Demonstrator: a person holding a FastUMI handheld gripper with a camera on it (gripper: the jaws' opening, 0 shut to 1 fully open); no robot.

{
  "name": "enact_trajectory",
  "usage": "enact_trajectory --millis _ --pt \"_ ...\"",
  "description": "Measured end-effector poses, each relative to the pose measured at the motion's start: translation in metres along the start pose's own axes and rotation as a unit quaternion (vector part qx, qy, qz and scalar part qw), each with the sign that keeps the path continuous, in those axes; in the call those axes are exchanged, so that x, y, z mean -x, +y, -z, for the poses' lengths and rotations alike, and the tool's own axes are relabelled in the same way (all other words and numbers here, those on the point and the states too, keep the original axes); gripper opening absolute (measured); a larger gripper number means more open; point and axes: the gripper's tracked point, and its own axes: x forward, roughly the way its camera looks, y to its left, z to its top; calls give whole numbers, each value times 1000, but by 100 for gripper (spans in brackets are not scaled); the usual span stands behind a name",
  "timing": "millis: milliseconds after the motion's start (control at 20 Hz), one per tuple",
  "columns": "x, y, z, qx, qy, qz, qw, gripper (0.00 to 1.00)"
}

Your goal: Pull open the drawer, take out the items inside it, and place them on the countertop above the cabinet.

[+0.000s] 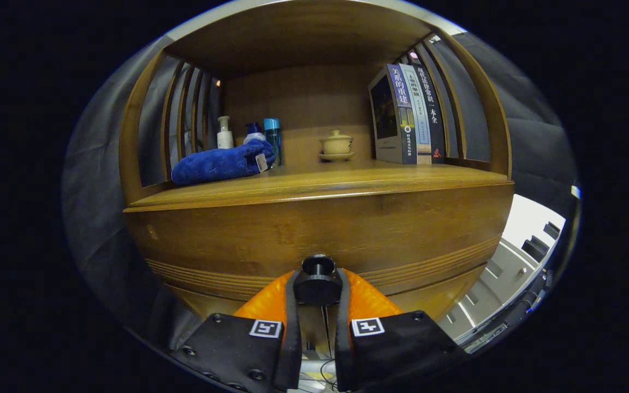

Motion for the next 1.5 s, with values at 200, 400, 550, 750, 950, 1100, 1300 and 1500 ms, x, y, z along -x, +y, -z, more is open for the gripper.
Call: enact_trajectory --millis 200,400,550,750,950,1100,1300,1500 --pt "1 3 0 -31 0 -3 1000 33" --pt "11 1 3 -11 3 2 1000 33" --pt "24 3 5 -21 4 3 1000 33" --pt "41 2 9 -15 5 13 1000 33" --pt "55 3 11 -16 8 17 1000 33" --pt "66 2 15 -13 9 16 1000 33" --pt "85 3 19 -14 9 16 1000 33" --pt "102 3 24 -13 11 19 1000 33"
